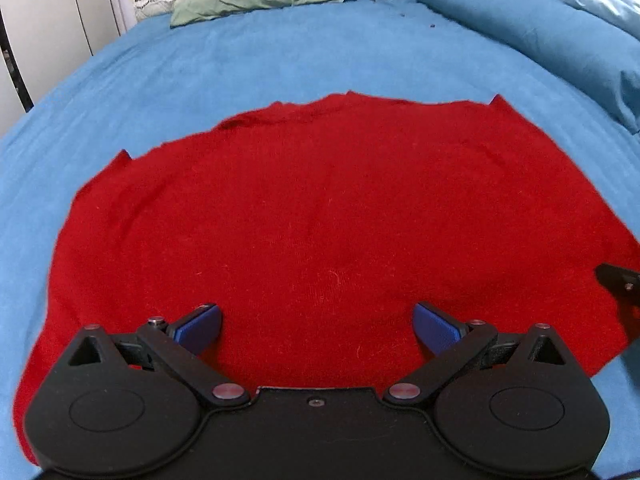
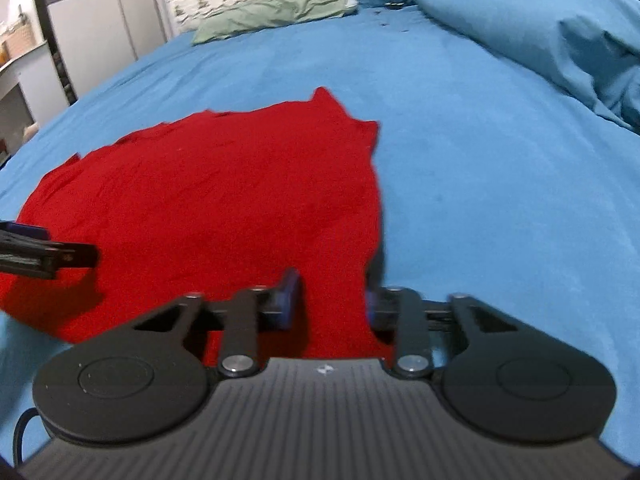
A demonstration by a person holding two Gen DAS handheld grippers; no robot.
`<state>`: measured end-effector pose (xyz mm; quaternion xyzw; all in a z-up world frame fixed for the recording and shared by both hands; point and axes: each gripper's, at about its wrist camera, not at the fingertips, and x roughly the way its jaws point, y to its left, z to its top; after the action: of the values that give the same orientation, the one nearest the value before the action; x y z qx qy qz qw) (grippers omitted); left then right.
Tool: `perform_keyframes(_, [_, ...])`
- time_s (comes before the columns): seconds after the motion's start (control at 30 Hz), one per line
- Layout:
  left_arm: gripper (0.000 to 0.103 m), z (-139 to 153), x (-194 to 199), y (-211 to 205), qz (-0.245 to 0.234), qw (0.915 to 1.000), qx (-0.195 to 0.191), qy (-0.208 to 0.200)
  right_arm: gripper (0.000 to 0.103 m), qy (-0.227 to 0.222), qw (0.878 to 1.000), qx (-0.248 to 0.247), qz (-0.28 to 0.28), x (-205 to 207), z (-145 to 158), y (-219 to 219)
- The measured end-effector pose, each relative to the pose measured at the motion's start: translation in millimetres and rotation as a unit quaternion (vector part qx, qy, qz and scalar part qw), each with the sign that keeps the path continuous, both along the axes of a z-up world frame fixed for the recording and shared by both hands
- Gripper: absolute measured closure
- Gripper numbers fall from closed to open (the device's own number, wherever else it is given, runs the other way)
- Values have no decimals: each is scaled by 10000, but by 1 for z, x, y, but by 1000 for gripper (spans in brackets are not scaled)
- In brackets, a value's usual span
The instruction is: Fold small clothes
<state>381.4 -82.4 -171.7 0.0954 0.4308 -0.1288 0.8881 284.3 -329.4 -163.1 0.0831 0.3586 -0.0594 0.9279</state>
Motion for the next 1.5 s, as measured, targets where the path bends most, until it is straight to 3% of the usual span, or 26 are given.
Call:
perform_keyframes(0.03, [0, -1, 2, -3, -9, 10000, 76, 24, 73, 56, 10000, -2, 13, 2, 2, 1])
perform_keyframes(0.17, [0, 0, 11, -9, 0, 9994, 242, 266, 79, 322, 9980, 467, -281, 13, 14, -6])
perform_keyframes(0.23, [0, 4, 14, -5, -18, 9990, 151, 409, 80, 383, 9942, 864, -512, 17, 25, -14])
perform_keyframes(0.33, [0, 17, 9, 15, 31, 9991, -101, 414, 80, 195, 9943, 918, -502, 24, 56, -5])
perform_keyframes(0.43, [0, 38, -2, 48, 107, 9990, -350, 264, 80, -251, 9949, 977, -96, 38, 102, 26])
perform_keyframes(0.53, [0, 57, -15, 92, 219, 9991, -351, -7, 80, -556, 9923, 952, 568, 60, 139, 80])
perform_keyframes(0.63, [0, 65, -30, 139, 468, 9980, -374, -178, 81, -758, 9833, 795, 1449, 81, 154, 150])
perform_keyframes(0.73, [0, 55, -48, 186, 769, 9956, -526, -105, 81, -699, 9602, 776, 2589, 101, 138, 232])
perform_keyframes(0.8, [0, 45, -55, 205, 867, 9944, -598, 44, 81, -317, 9474, 530, 3141, 113, 107, 282])
perform_keyframes(0.9, [0, 29, -67, 223, 878, 9939, -645, 192, 81, 439, 9437, 94, 3279, 128, 52, 332])
perform_keyframes(0.97, [0, 23, -73, 227, 799, 9943, -678, 210, 81, 610, 9423, -58, 3292, 130, 30, 345])
perform_keyframes(1.07, [0, 22, -75, 226, 701, 9947, -744, 114, 71, 466, 9418, -117, 3326, 124, 31, 347])
perform_keyframes(1.13, [0, 25, -79, 223, 688, 9942, -825, 28, 34, 396, 9378, -42, 3449, 121, 41, 344])
perform_keyframes(1.17, [0, 29, -81, 222, 673, 9937, -892, -44, 28, 263, 9383, 36, 3449, 120, 50, 338])
perform_keyframes(1.3, [0, 44, -84, 218, 636, 9926, -984, -312, 22, -395, 9509, 173, 3065, 92, 89, 290])
perform_keyframes(1.37, [0, 46, -80, 217, 664, 9915, -1062, -357, 17, -664, 9663, -230, 2476, 69, 96, 264])
perform_keyframes(1.5, [0, 43, -69, 214, 856, 9889, -1187, -270, 16, -689, 9791, -761, 1757, 21, 66, 231])
